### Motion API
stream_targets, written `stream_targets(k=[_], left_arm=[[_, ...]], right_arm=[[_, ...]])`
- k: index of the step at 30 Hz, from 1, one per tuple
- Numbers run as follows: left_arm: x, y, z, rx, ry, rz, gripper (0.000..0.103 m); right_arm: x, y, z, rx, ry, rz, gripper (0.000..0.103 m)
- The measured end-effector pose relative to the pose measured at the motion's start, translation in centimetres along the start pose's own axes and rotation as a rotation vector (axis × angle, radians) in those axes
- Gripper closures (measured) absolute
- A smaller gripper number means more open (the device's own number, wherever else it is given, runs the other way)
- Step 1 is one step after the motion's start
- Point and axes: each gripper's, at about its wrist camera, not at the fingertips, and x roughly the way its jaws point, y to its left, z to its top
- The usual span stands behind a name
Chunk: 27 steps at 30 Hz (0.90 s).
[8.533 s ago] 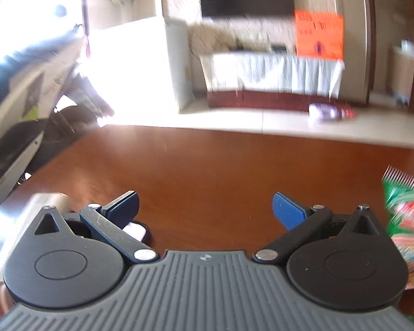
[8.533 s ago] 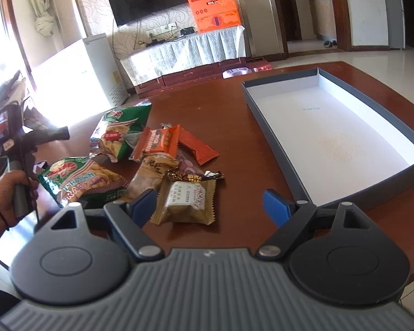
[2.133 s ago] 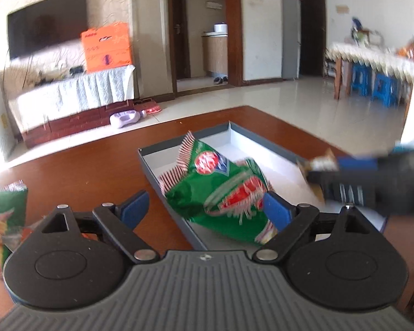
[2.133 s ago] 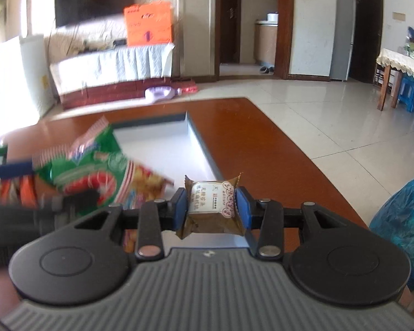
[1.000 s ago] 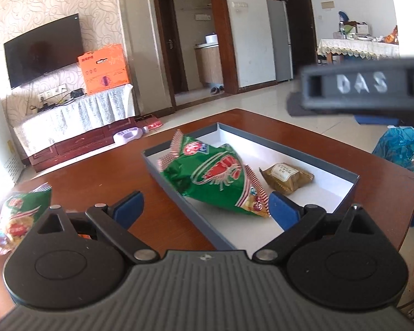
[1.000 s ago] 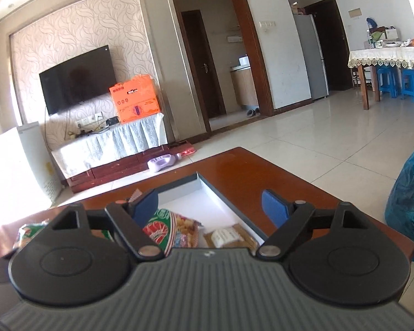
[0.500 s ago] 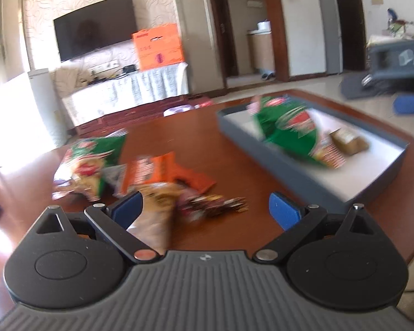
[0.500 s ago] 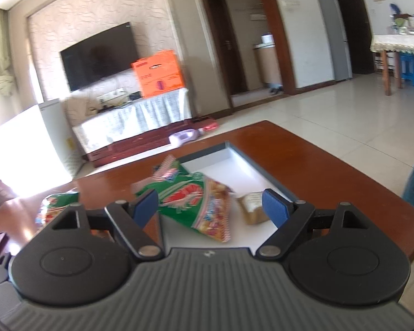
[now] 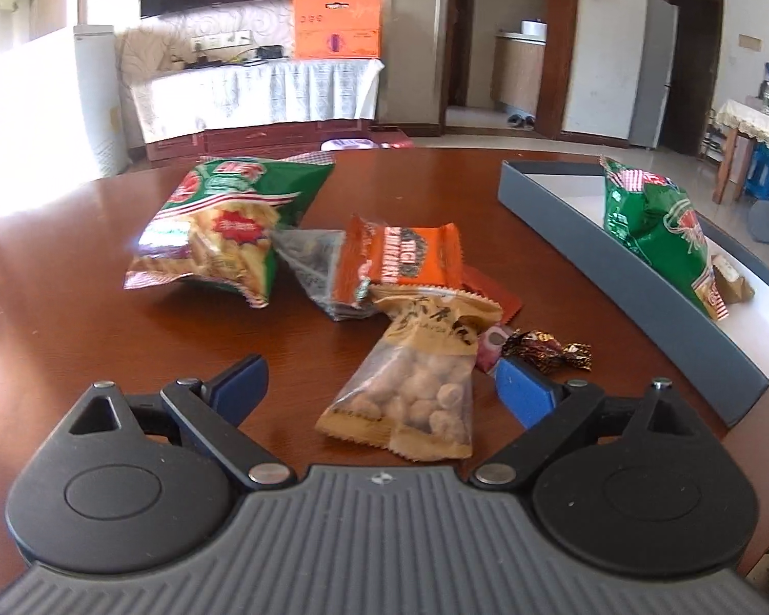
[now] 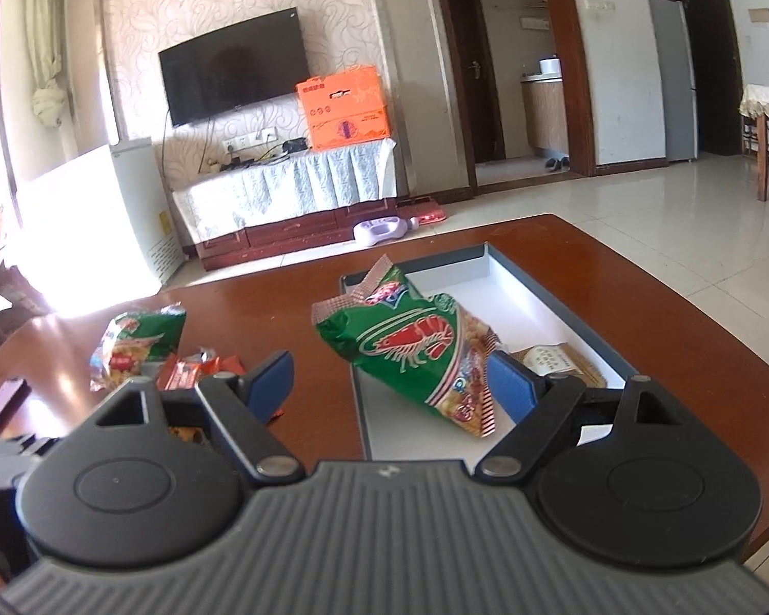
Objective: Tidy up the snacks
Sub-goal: 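Return both tools to the snack pile, then grasp the clear peanut bag with the left tool while the right tool grasps a wrapped candy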
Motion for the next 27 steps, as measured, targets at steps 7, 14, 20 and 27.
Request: stream_targets(k=[7,14,20,27], left_arm=[[0.8,-0.8,0.2,0.022,0.032,-0.044,0.053],[0.1,0.2,-0.1,-0.008,0.043,0.061,0.055],[0.3,0.3,0.0,-0.022,0.049,0.07,0.055],[0.5,0.4,0.2,-0.053,0.06,0.064,0.054]], right_arm=[[1.0,2.5,-0.6,-0.169,0.039,0.067,0.022],[3.5,6.8,-2.5,-0.434,0.163,0.134,0.072],[4.8,8.6,-3.5,-0.528,0.211,0.177,0.072],[6.1,8.8,-3.1,-0.552,0.242,0.212,0.069]])
